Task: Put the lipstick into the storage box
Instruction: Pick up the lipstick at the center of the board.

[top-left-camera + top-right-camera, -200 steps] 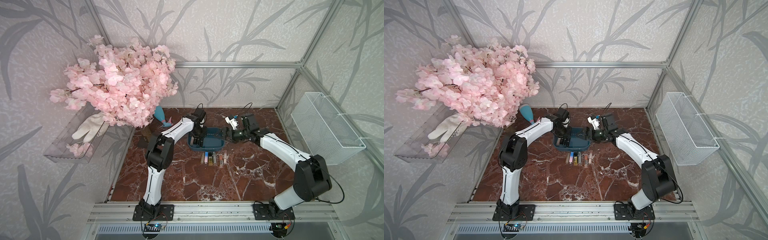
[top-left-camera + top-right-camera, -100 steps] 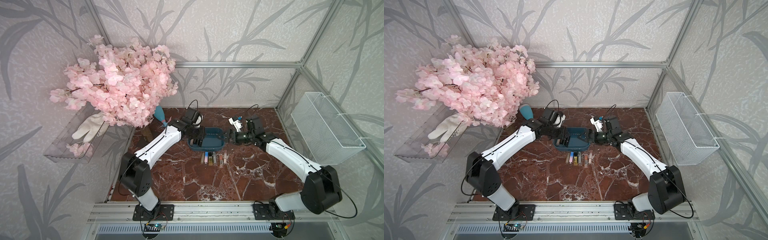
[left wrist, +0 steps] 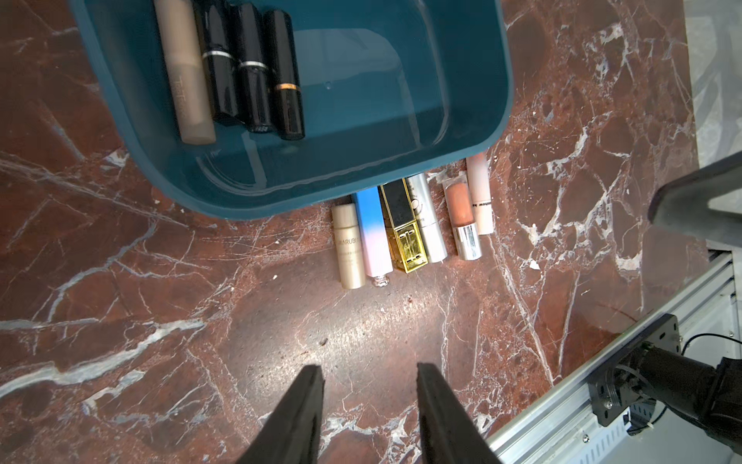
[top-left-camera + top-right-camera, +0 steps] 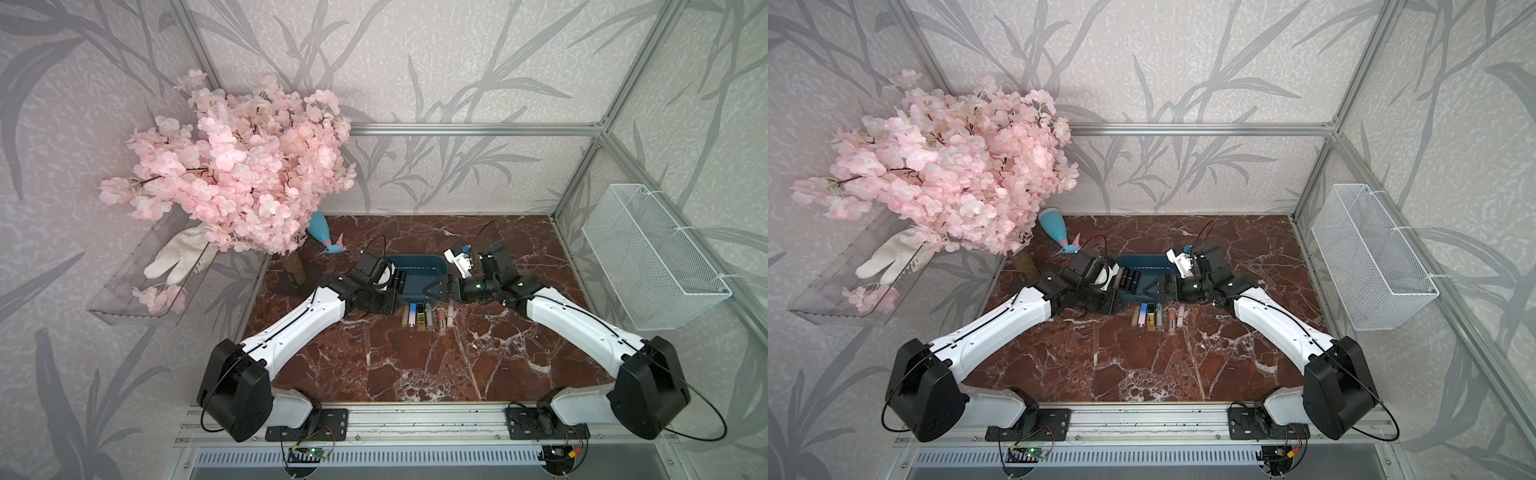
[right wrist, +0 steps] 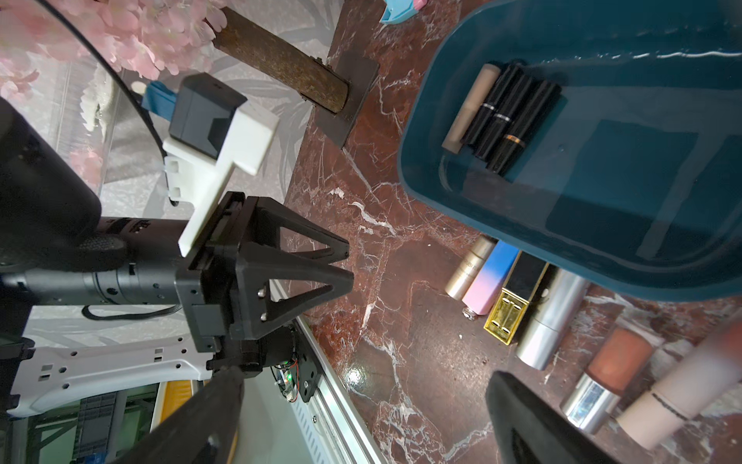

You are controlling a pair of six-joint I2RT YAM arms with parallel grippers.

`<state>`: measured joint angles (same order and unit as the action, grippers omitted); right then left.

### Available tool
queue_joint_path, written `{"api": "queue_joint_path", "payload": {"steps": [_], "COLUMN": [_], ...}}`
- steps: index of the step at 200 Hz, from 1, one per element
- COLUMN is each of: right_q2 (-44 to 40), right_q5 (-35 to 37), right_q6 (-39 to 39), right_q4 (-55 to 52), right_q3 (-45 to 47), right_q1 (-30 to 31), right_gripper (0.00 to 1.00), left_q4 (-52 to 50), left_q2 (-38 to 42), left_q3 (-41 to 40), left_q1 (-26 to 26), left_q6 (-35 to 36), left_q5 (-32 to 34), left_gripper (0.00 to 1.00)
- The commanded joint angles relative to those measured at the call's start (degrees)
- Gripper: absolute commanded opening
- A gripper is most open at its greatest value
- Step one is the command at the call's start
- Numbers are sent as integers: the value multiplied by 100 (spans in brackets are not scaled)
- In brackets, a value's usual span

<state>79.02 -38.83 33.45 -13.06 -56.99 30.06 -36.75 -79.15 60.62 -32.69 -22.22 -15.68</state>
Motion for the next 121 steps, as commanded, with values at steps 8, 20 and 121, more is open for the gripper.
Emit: {"api": "queue_joint_path", "payload": {"steps": [8,20,121], "right_q2": [-177,-194,-278], "right_q5": [147,155,194], "right_q6": [40,9,-540], "right_q4": [138,108,-420], "right_q3": [70,57,-116], "right_q1": [39,43,-6], "right_gripper": [99,99,99], "left_q4": [94,177,338], "left_q2": [-32,-115,-1449], "left_q3": [-142,-201,245], "left_q1": [-121,-158,-379], "left_q6": [127,113,209], "left_q5": [154,138,293], "left_gripper": [42,42,39]}}
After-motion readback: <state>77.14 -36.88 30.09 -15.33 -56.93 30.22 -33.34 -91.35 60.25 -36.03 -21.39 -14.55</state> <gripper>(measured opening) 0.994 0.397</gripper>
